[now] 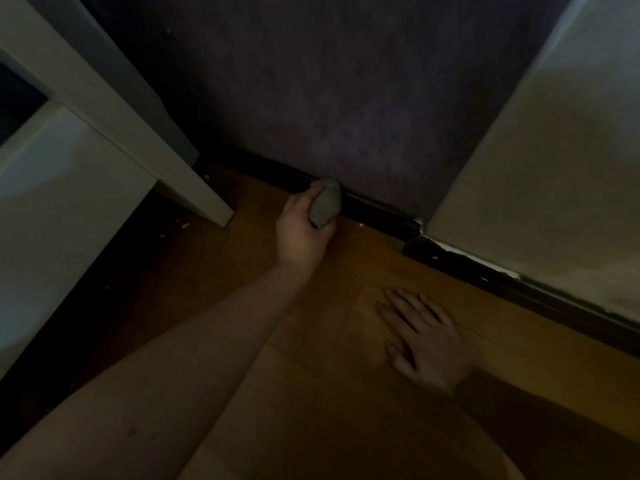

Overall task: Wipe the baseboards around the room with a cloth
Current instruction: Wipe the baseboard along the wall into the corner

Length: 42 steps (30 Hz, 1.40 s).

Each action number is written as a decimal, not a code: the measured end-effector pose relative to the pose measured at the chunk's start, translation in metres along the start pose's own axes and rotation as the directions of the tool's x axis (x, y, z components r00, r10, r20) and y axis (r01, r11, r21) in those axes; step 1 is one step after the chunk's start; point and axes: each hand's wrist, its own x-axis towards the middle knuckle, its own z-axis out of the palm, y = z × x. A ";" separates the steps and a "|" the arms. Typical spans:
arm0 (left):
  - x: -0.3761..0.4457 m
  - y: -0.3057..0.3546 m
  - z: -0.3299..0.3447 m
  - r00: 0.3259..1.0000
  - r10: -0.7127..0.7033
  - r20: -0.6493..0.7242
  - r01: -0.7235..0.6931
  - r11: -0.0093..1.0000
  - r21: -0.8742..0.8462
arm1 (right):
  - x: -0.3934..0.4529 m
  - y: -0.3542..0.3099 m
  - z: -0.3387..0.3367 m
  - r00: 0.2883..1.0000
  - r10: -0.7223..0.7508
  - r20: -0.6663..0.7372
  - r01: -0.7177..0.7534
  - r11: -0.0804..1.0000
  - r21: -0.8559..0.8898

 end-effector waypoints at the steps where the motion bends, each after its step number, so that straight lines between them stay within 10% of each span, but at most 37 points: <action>1: -0.003 0.003 0.003 1.000 0.025 0.018 -0.025 1.000 0.007 | 0.000 0.000 -0.001 1.000 0.003 0.001 -0.003 1.000 0.001; 8: -0.023 0.027 0.027 1.000 -0.013 -0.024 0.011 0.998 -0.058 | 0.001 0.001 -0.003 0.999 0.005 0.031 -0.004 1.000 -0.030; 21: -0.024 0.050 0.030 0.862 0.252 0.439 -0.297 0.954 0.035 | 0.001 0.002 -0.006 0.996 0.000 0.085 0.002 1.000 -0.023; 35: -0.116 0.055 0.001 0.969 -0.119 0.215 0.099 0.990 0.100 | 0.001 0.005 -0.031 0.949 0.017 0.314 0.015 0.995 -0.099; 42: -0.150 0.077 0.024 0.987 -0.095 0.132 0.095 0.995 0.011 | -0.195 0.027 -0.069 0.963 0.223 0.152 -0.217 0.974 -0.056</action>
